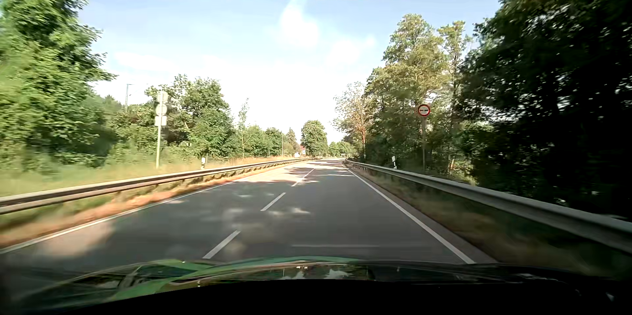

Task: Follow the waypoints while adhering to traffic rules and regulations

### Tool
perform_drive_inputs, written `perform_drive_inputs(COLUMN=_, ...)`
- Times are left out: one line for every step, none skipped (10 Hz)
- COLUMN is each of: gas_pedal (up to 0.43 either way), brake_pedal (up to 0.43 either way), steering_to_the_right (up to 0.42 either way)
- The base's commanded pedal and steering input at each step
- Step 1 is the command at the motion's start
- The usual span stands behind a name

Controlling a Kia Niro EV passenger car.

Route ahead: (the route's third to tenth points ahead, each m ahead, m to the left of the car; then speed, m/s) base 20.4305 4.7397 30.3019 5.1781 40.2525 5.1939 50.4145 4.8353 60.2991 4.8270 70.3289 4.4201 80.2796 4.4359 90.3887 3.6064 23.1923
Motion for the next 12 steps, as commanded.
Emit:
perform_drive_inputs(gas_pedal=0.268, brake_pedal=0.0, steering_to_the_right=-0.004)
perform_drive_inputs(gas_pedal=0.268, brake_pedal=0.0, steering_to_the_right=-0.002)
perform_drive_inputs(gas_pedal=0.26, brake_pedal=0.0, steering_to_the_right=-0.001)
perform_drive_inputs(gas_pedal=0.228, brake_pedal=0.0, steering_to_the_right=-0.002)
perform_drive_inputs(gas_pedal=0.22, brake_pedal=0.0, steering_to_the_right=-0.002)
perform_drive_inputs(gas_pedal=0.22, brake_pedal=0.0, steering_to_the_right=-0.001)
perform_drive_inputs(gas_pedal=0.197, brake_pedal=0.0, steering_to_the_right=-0.002)
perform_drive_inputs(gas_pedal=0.177, brake_pedal=0.0, steering_to_the_right=-0.002)
perform_drive_inputs(gas_pedal=0.169, brake_pedal=0.0, steering_to_the_right=-0.001)
perform_drive_inputs(gas_pedal=0.169, brake_pedal=0.0, steering_to_the_right=-0.001)
perform_drive_inputs(gas_pedal=0.177, brake_pedal=0.0, steering_to_the_right=-0.001)
perform_drive_inputs(gas_pedal=0.209, brake_pedal=0.0, steering_to_the_right=-0.001)
